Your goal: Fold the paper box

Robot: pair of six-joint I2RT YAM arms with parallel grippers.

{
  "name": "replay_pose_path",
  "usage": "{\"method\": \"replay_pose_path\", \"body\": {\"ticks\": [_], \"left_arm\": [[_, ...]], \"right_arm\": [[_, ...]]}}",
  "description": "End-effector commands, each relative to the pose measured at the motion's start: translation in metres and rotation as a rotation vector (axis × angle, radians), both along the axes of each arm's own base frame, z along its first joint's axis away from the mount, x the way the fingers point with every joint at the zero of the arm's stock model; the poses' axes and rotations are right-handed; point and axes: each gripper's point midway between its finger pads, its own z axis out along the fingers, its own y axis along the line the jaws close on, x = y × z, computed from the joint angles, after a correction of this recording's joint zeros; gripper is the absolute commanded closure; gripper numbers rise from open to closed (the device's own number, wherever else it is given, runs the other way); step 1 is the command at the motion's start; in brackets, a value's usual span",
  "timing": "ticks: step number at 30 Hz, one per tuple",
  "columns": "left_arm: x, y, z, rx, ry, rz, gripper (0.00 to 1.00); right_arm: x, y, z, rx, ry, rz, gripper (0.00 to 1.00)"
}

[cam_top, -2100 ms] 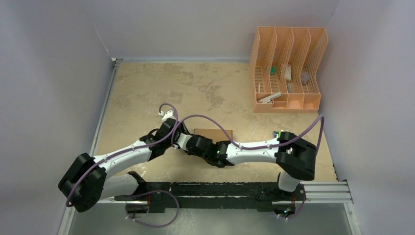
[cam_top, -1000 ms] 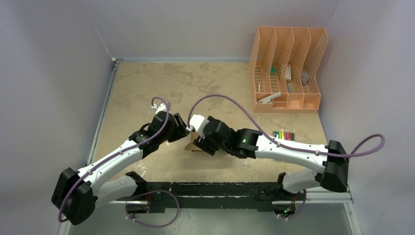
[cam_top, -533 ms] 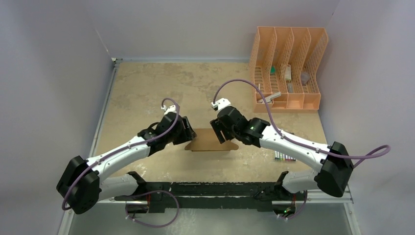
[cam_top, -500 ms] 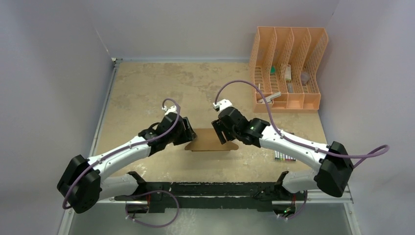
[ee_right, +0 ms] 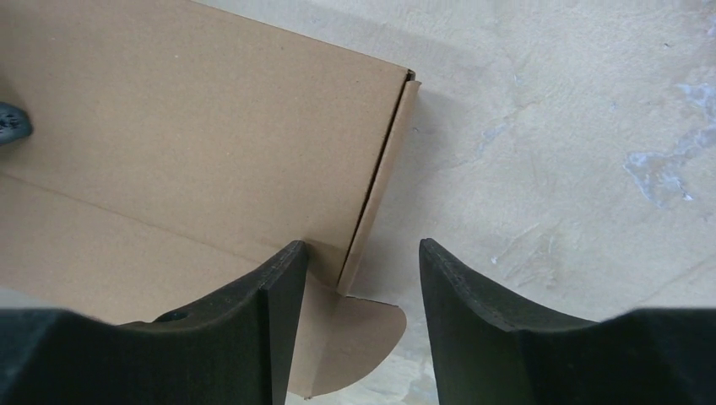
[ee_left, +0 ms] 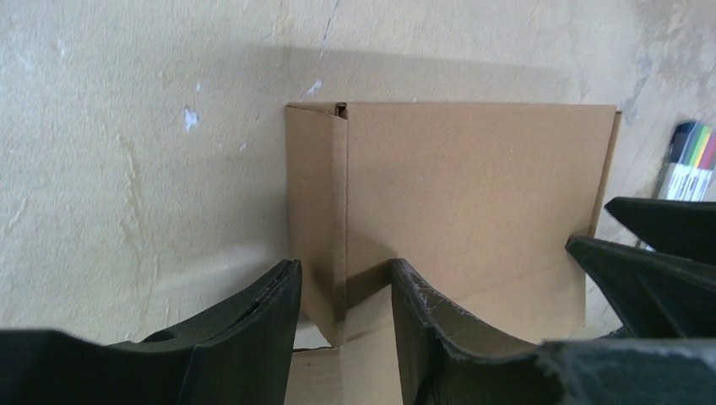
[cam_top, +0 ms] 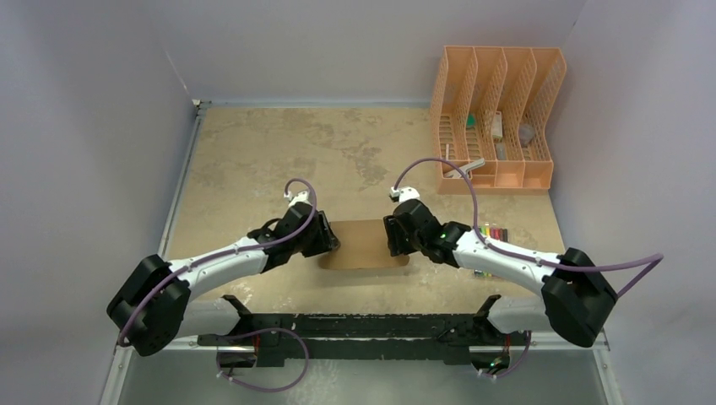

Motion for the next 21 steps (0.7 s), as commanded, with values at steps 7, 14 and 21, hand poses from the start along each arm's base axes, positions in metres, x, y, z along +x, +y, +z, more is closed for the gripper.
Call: {"method": "replay_pose_path", "body": {"ticks": [7, 14, 21], "left_arm": [[0.015, 0.015, -0.010, 0.118, -0.068, 0.018, 0.56], [0.038, 0.027, 0.028, 0.133, -0.180, 0.081, 0.47], [0.066, 0.030, 0.022, 0.123, -0.158, 0.075, 0.50]], "right_arm": [[0.012, 0.027, 0.015, 0.063, -0.059, 0.117, 0.41], [0.029, 0.037, 0.078, 0.029, -0.239, 0.290, 0.33], [0.010, 0.061, 0.089, -0.050, -0.296, 0.514, 0.32]]}}
